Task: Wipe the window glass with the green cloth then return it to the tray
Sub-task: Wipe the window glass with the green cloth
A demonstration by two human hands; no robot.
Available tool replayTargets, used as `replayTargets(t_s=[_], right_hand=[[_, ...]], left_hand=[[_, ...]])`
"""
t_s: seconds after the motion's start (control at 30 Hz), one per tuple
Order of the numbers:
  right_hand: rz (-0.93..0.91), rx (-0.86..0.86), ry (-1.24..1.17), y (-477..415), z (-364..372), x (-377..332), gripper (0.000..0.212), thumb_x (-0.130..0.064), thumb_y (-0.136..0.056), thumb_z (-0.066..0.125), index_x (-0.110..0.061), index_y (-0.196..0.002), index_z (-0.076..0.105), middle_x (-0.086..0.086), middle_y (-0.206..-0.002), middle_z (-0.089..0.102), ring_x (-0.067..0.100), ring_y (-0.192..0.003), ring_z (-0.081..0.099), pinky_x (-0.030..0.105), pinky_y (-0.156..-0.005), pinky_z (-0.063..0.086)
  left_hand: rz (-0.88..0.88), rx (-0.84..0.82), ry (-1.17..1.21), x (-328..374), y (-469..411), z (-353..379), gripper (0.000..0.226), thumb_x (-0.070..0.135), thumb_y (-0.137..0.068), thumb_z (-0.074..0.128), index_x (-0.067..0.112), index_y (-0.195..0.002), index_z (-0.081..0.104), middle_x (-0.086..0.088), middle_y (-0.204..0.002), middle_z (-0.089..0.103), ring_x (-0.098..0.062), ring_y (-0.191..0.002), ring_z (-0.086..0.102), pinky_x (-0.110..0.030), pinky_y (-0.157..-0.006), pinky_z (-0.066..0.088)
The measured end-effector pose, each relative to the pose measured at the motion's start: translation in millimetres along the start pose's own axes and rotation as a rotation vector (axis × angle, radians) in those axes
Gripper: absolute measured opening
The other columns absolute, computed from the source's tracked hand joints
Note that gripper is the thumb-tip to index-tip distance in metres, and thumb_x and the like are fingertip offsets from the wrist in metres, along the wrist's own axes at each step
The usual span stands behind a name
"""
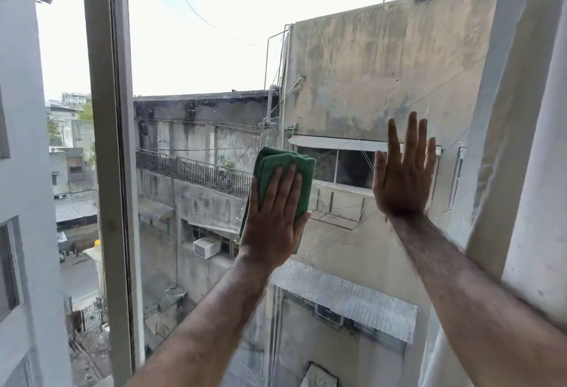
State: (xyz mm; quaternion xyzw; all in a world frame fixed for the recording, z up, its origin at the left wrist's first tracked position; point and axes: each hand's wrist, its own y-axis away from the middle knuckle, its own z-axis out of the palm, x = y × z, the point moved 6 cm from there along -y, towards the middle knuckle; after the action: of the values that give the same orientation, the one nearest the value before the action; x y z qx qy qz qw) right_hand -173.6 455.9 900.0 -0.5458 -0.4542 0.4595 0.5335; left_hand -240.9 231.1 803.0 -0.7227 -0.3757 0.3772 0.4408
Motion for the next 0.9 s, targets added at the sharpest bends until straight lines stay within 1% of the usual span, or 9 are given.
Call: replayTargets(t_s=[0.07,0.13,0.2,0.27,0.4,0.47,0.53,0.63,0.9], right_hand=[[0.000,0.006,-0.001,0.7,-0.8,-1.4,0.059,-0.041,-0.117,0.025,-0.022,-0.173,0.024,0.016,-0.181,0.020,0.033,-0.170,0.018,0.056,-0.136,0.021],[-0.004,0.013,-0.010,0.7,-0.6,-0.6,0.059,-0.041,-0.117,0.024,-0.021,-0.173,0.025,0.016,-0.181,0.021,0.033,-0.170,0.018,0.057,-0.136,0.022],[-0.002,0.017,-0.029,0.2,1.1,0.1,0.060,-0.042,-0.117,0.024,-0.021,-0.173,0.026,0.016,-0.181,0.021,0.033,-0.170,0.017,0.058,-0.136,0.021],[-0.004,0.017,-0.031,-0.1,3.6,0.5,0.060,-0.042,-0.117,0.024,-0.021,-0.173,0.025,0.016,-0.181,0.020,0.032,-0.170,0.015,0.058,-0.136,0.020],[-0.004,0.009,-0.013,1.1,5.7,2.8,0.060,-0.042,-0.117,0.026,-0.022,-0.173,0.023,0.015,-0.182,0.019,0.031,-0.171,0.014,0.056,-0.137,0.020],[-0.003,0.008,-0.003,2.4,7.0,3.3,0.060,-0.041,-0.117,0.027,-0.022,-0.174,0.022,0.015,-0.182,0.019,0.031,-0.171,0.014,0.056,-0.137,0.019],[-0.002,0.002,0.002,2.1,7.9,4.0,0.060,-0.041,-0.117,0.027,-0.023,-0.174,0.022,0.015,-0.182,0.018,0.031,-0.171,0.014,0.055,-0.138,0.018],[0.000,-0.019,0.005,2.0,8.1,5.0,0.060,-0.041,-0.117,0.029,-0.023,-0.174,0.022,0.015,-0.182,0.017,0.032,-0.171,0.014,0.054,-0.138,0.017],[0.012,-0.128,-0.045,-1.9,0.9,2.6,0.059,-0.039,-0.117,0.034,-0.015,-0.171,0.030,0.020,-0.180,0.020,0.038,-0.169,0.018,0.059,-0.136,0.020]], left_hand=[[0.013,0.011,0.006,-2.5,-1.8,-10.2,0.079,0.057,-0.105,0.043,0.009,-0.164,0.023,-0.011,-0.174,0.019,-0.032,-0.161,0.016,-0.062,-0.127,0.022],[0.055,0.064,0.020,-7.5,-8.3,-27.0,0.067,0.049,-0.106,0.047,0.009,-0.159,0.039,-0.012,-0.167,0.037,-0.032,-0.153,0.037,-0.056,-0.123,0.034],[0.116,0.157,0.028,-16.7,-20.0,-46.6,0.045,0.029,-0.103,0.059,0.010,-0.144,0.060,-0.010,-0.152,0.058,-0.030,-0.134,0.059,-0.047,-0.111,0.049],[0.150,0.203,0.037,-25.1,-35.2,-64.1,0.033,0.009,-0.095,0.065,0.012,-0.127,0.071,-0.005,-0.134,0.070,-0.024,-0.116,0.068,-0.041,-0.098,0.058],[0.070,0.243,0.155,-31.9,-64.0,-87.1,0.026,0.000,-0.088,0.076,0.004,-0.114,0.073,-0.015,-0.116,0.072,-0.024,-0.092,0.075,-0.033,-0.062,0.066],[-0.042,0.210,0.233,-40.6,-71.9,-89.7,0.046,0.005,-0.081,0.084,-0.001,-0.124,0.068,-0.022,-0.123,0.065,-0.030,-0.099,0.072,-0.027,-0.069,0.062],[-0.127,0.130,0.201,-49.4,-74.9,-88.1,0.058,0.020,-0.081,0.086,0.003,-0.133,0.065,-0.020,-0.130,0.063,-0.033,-0.111,0.066,-0.038,-0.085,0.059],[-0.208,0.029,0.124,-54.2,-72.8,-85.1,0.047,0.035,-0.086,0.081,0.015,-0.127,0.072,-0.008,-0.127,0.067,-0.029,-0.119,0.061,-0.050,-0.098,0.052],[-0.164,-0.051,0.167,-47.2,-84.6,-94.8,0.021,0.017,-0.091,0.076,0.008,-0.110,0.072,-0.008,-0.112,0.074,-0.027,-0.109,0.065,-0.047,-0.097,0.049]])
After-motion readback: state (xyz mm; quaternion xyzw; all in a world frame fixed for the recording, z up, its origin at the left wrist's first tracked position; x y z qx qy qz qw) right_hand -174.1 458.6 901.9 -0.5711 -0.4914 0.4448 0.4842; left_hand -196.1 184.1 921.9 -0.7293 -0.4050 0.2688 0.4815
